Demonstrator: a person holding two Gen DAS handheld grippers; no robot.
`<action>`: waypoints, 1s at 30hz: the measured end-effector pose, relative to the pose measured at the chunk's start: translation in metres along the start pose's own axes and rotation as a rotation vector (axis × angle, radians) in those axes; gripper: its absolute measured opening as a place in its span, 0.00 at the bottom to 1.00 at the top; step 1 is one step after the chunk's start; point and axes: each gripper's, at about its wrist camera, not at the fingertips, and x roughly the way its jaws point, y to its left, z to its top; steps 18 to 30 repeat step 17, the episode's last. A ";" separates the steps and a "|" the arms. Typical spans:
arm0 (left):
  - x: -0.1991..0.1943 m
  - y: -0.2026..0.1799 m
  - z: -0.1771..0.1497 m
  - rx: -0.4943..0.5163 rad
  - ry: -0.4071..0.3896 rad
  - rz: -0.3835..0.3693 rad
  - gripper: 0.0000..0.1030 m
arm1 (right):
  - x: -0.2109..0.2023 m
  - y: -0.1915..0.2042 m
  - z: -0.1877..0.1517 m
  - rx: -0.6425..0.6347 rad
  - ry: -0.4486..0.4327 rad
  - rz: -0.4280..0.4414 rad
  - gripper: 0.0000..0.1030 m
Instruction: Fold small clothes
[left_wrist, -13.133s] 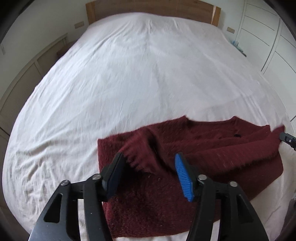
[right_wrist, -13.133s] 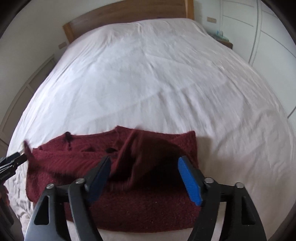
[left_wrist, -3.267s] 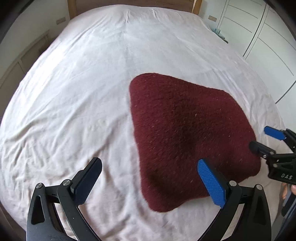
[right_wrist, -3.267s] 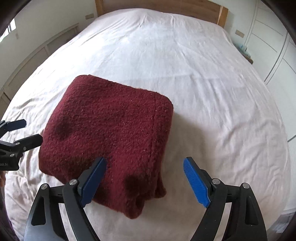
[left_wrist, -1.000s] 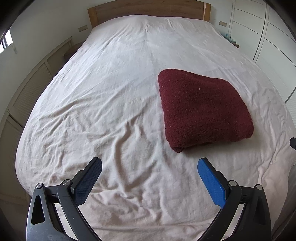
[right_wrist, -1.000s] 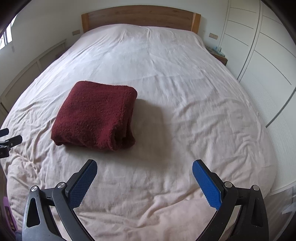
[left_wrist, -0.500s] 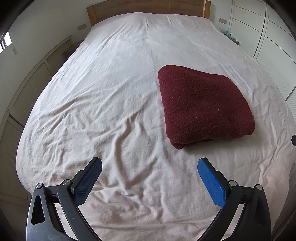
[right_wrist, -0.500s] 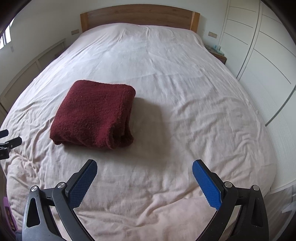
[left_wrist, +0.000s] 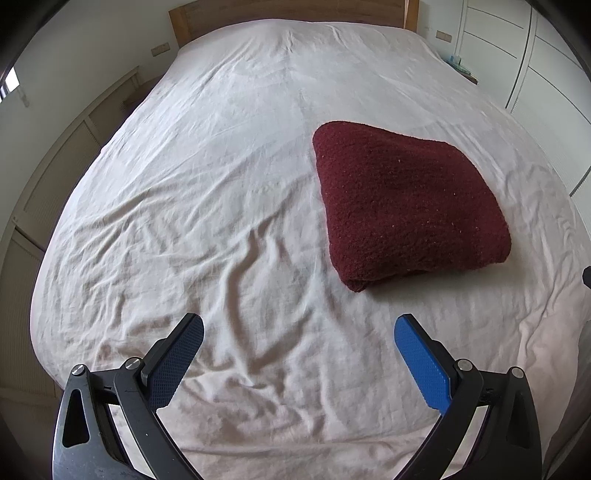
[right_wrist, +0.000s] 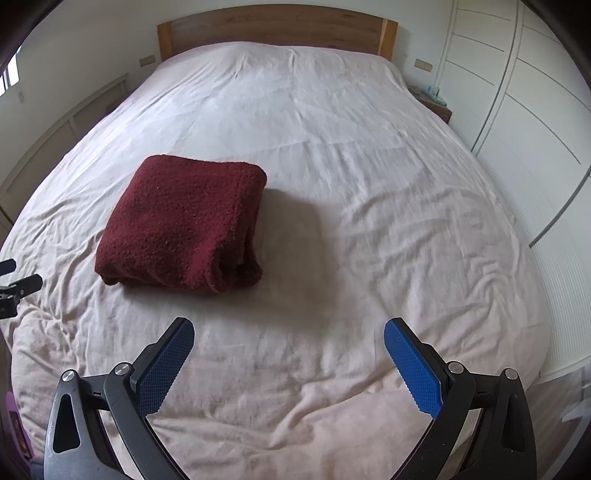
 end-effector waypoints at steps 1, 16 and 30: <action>0.000 -0.001 0.000 -0.002 0.000 0.001 0.99 | 0.000 -0.001 0.000 0.002 0.002 -0.001 1.00; 0.002 0.004 -0.001 0.009 0.005 -0.017 0.99 | 0.005 -0.004 -0.001 0.008 0.023 -0.006 1.00; 0.002 0.005 -0.001 0.011 0.006 -0.020 0.99 | 0.005 -0.004 -0.001 0.008 0.024 -0.005 1.00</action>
